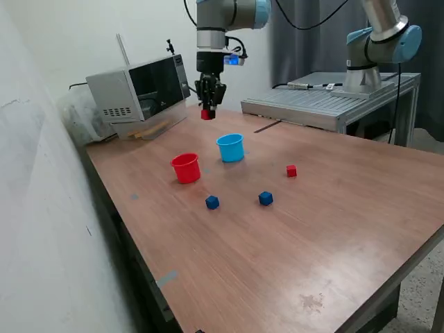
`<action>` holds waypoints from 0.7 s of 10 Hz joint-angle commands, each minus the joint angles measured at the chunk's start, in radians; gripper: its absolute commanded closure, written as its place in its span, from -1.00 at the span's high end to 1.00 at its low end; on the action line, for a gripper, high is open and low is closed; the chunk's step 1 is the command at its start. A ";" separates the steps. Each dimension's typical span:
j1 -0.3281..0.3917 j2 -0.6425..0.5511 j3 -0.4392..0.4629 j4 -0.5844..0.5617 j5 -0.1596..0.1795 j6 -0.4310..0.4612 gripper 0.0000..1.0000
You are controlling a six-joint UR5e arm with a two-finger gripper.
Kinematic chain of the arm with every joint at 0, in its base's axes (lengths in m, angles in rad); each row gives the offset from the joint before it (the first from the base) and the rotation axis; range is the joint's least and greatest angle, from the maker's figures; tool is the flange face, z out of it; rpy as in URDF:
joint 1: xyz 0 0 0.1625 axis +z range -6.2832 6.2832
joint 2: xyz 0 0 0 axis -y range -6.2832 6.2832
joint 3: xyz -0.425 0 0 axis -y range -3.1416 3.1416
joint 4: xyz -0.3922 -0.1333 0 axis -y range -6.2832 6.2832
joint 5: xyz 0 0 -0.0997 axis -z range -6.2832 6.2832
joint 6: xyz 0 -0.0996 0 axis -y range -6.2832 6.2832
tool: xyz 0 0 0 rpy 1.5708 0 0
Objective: Place red objects in the red bin, and blue objects in the blue bin.
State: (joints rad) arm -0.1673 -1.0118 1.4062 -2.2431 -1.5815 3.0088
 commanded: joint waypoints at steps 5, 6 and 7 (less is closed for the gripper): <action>-0.097 0.202 -0.181 -0.047 0.011 0.090 -1.00; -0.097 0.228 -0.182 -0.059 0.011 0.090 -1.00; -0.097 0.251 -0.181 -0.064 0.011 0.090 -1.00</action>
State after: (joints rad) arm -0.2613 -0.7978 1.2294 -2.2951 -1.5715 3.0941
